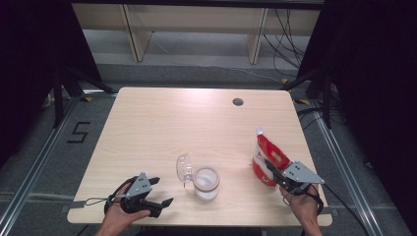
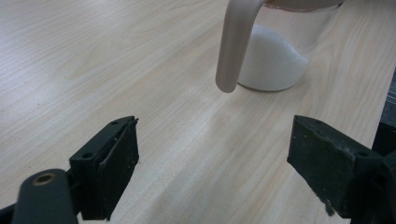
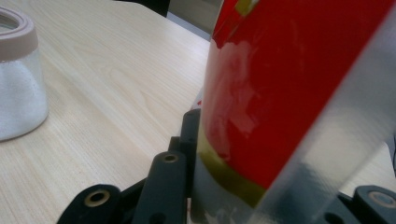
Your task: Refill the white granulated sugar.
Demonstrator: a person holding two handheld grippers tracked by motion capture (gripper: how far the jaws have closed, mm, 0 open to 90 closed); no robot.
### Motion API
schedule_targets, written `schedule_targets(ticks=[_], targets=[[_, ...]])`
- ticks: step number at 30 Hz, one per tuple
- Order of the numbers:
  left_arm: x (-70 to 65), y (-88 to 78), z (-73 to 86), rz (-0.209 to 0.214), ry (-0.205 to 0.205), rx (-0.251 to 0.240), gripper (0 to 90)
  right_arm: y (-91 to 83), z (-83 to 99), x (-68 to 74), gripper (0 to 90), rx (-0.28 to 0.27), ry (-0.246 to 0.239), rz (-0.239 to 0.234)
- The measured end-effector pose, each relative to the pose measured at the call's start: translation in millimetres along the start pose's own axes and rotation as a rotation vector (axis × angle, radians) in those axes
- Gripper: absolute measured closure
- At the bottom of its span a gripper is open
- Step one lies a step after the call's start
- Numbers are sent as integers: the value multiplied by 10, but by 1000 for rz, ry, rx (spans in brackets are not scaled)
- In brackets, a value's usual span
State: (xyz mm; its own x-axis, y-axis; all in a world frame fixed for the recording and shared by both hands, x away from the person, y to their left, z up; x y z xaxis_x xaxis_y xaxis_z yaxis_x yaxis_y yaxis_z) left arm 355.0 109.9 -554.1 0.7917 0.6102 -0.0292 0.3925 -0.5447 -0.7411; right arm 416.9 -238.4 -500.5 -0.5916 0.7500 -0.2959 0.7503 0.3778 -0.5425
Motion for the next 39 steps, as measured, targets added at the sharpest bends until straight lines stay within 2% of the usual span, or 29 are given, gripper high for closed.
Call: schedule_targets(ticks=[5,6,7,8,11,12,13,15,16,19,22,23,25,26,28,29,30,31,33,34,36,37,38,39], targets=[[-2,2,-7,1,-5,-7,157,-11,5,-11,689,4,30,9],[-6,-1,-8,3,-7,-9,157,-18,-1,-13,635,1,52,4],[-6,-1,-8,3,-7,-9,157,-18,-1,-13,635,1,52,4],[-6,-2,-8,2,-8,-9,157,-23,-16,-18,575,-9,73,15],[10,-12,-1,-4,-1,-4,157,-37,-15,7,546,-1,82,6],[-1,-8,5,1,-30,-2,157,-47,-17,13,530,-4,88,11],[-6,-7,2,4,-31,-5,157,-80,-30,28,497,-6,108,6],[-3,-7,0,2,-16,-4,157,-115,-48,18,469,-17,125,12],[6,-7,-4,-2,0,-5,157,-115,-48,18,469,-17,125,12],[-9,-1,-3,4,-36,-8,157,-165,-35,26,440,-8,148,26],[-9,-4,-5,6,-38,-9,157,-194,-10,57,446,5,154,13],[-10,-5,-7,4,-40,-10,159,-199,2,28,439,0,149,29],[-6,-10,-5,7,-37,-6,160,-206,15,20,436,5,147,27],[2,-15,-5,0,-39,-6,160,-225,25,14,425,8,166,32],[19,-18,-25,-2,-10,-20,160,-240,37,35,425,19,172,19],[12,-30,-21,2,-12,-12,160,-262,44,17,424,17,148,29],[11,-35,-28,1,-8,-14,159,-297,70,26,416,26,170,36],[-20,-28,-48,12,-47,-34,159,-297,70,26,416,26,170,36],[-21,-39,-44,14,-38,-22,159,-328,112,64,413,39,206,34],[-27,-39,-54,17,-47,-30,159,-358,153,82,404,53,202,20],[-25,-40,-59,22,-45,-30,159,-365,146,69,399,39,209,34],[-6,-44,-54,15,-26,-21,159,-381,159,94,399,45,221,10],[-3,-42,-66,18,-17,-29,159,-384,155,80,390,33,202,18],[-2,-44,-65,19,-19,-22,159,-395,170,110,369,46,220,2]])
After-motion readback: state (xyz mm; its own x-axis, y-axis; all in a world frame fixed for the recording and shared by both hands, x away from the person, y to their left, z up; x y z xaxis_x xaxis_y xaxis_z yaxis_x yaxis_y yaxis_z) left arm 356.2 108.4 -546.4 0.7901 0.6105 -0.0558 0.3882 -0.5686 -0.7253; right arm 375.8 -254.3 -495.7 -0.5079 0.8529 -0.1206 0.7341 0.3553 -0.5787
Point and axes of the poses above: each handheld gripper's, and its own axes: y roughly forward along the jaws, z roughly out of its underside, x roughly to its left, the point moved 10 cm from there along y, roughly forward along the jaws, and after that the axes turned 15 degrees about x, right-handed, at the moved point
